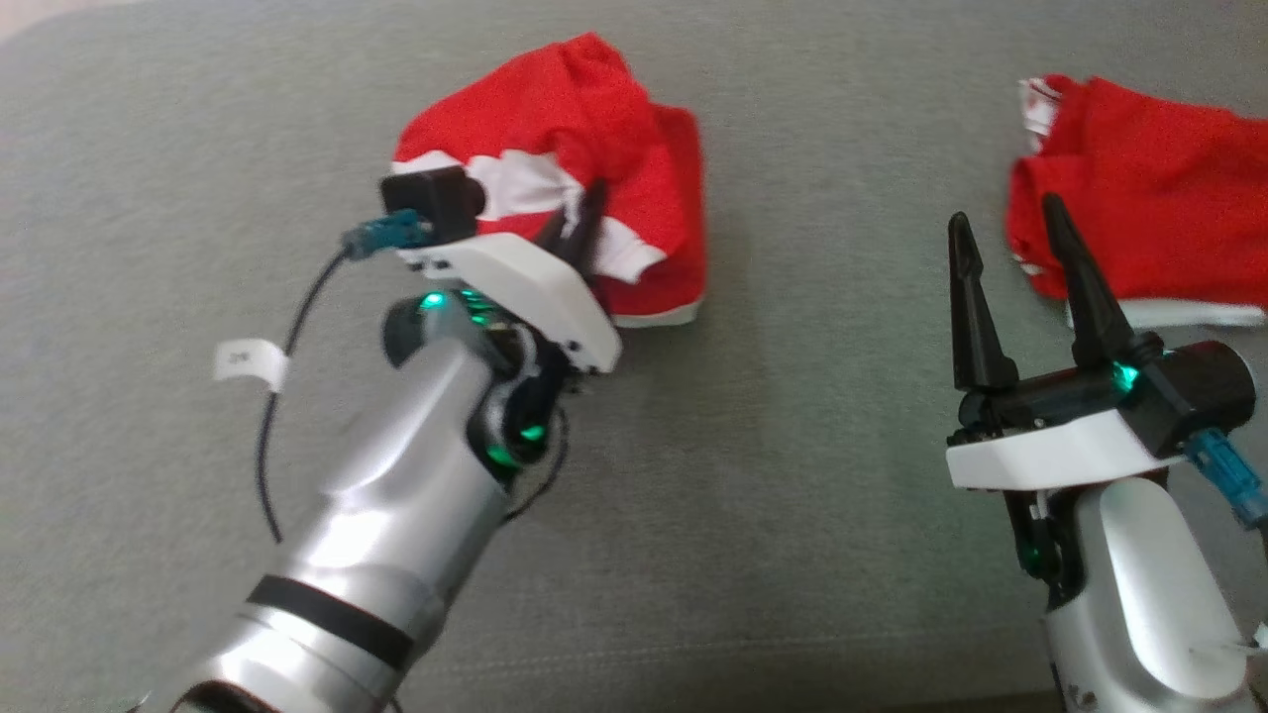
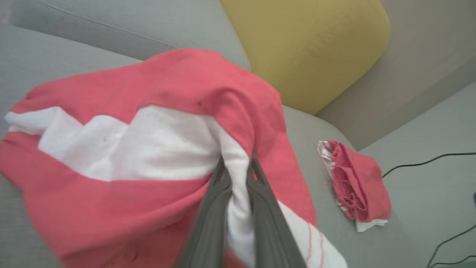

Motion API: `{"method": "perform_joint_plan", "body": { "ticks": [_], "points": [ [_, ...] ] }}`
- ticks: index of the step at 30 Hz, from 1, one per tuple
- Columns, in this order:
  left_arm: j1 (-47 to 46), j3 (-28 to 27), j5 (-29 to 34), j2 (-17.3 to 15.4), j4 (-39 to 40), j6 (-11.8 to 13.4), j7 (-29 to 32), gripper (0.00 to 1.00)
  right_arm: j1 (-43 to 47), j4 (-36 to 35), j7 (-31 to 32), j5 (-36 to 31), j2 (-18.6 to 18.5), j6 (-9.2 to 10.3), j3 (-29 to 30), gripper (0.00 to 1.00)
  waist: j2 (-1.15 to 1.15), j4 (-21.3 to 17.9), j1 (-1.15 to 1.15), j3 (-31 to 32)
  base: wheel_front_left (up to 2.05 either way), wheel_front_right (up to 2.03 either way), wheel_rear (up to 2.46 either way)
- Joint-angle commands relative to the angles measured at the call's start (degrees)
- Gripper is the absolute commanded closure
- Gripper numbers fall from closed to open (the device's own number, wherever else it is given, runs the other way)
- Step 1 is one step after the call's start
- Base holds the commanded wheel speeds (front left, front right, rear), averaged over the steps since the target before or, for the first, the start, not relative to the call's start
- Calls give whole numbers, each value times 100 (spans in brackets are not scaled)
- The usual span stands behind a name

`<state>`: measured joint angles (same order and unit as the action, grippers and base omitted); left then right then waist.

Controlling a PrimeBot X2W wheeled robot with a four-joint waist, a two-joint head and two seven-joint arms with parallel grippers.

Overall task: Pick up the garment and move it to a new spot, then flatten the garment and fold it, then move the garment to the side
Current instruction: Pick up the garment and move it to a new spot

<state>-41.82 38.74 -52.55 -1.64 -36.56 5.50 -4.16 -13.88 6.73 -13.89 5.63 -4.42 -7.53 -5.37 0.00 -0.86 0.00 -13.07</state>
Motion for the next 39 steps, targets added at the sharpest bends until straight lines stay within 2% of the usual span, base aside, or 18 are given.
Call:
{"method": "perform_joint_plan", "body": {
  "ticks": [1, 4, 9, 15, 16, 17, 18, 21, 26, 30, 32, 36, 39],
  "points": [
    [-271, 72, -239, -124, 349, 198, -146, 100, -246, -124, -72, 66, 41, 4, -154, 0, 0, -254, 0, -38, 0, 0, 0],
    [-383, 534, -611, -124, 557, 558, -367, 100, -295, -66, -90, 94, 69, 4, -199, 0, 0, -490, 0, -89, 0, 0, 0],
    [-522, 1225, -1192, -124, 574, 996, -714, 100, -395, 1, -105, 129, 106, 4, -257, 0, 0, -854, 0, -224, 0, 0, 0],
    [-709, 1895, -1644, -124, 304, 1295, -1000, 100, -489, -8, -109, 174, 135, 4, -339, 0, 0, -1123, 0, -360, 0, 0, 0],
    [-734, 1990, -1714, -124, 255, 1319, -1019, 87, -493, -10, -109, 178, 138, 4, -345, 0, 0, -1139, 0, -369, 0, 0, 0],
    [-756, 2096, -1777, -124, 201, 1336, -1031, 29, -493, -9, -109, 180, 140, 4, -348, 0, 0, -1151, 0, -373, 0, 0, 0],
    [-770, 2215, -1848, -124, 148, 1337, -1037, 0, -491, -8, -109, 180, 142, 4, -348, 0, 0, -1156, 0, -371, 0, 0, 0],
    [-818, 2463, -2018, -124, 27, 1312, -1057, 0, -464, 9, -110, 169, 147, 4, -294, 0, 0, -1095, 0, -331, 0, 0, 0],
    [-859, 2532, -2139, -124, -111, 1262, -1077, 0, -416, 35, -110, 125, 150, 4, -222, 0, 0, -884, 0, -205, 0, 0, 0],
    [-893, 2208, -1848, -124, -184, 1178, -1081, 0, -348, 46, -110, 69, 143, 4, -108, 0, 0, -541, 0, -43, 0, 0, 0],
    [-864, 1975, -1525, -140, -241, 1044, -1082, 0, -296, 76, -110, 37, 128, 4, -50, 0, 0, -373, 0, 62, 0, 0, 0],
    [-672, 1426, -794, -510, -143, 757, -1083, 0, -139, 149, -110, 2, 75, 4, 94, 0, 0, -22, 0, 290, 0, 0, 0],
    [-418, 909, -134, -950, 243, 689, -1083, 0, -3, 202, -110, -17, 33, 4, 197, 0, 0, 184, 0, 432, 0, 0, 0]
  ]
}}
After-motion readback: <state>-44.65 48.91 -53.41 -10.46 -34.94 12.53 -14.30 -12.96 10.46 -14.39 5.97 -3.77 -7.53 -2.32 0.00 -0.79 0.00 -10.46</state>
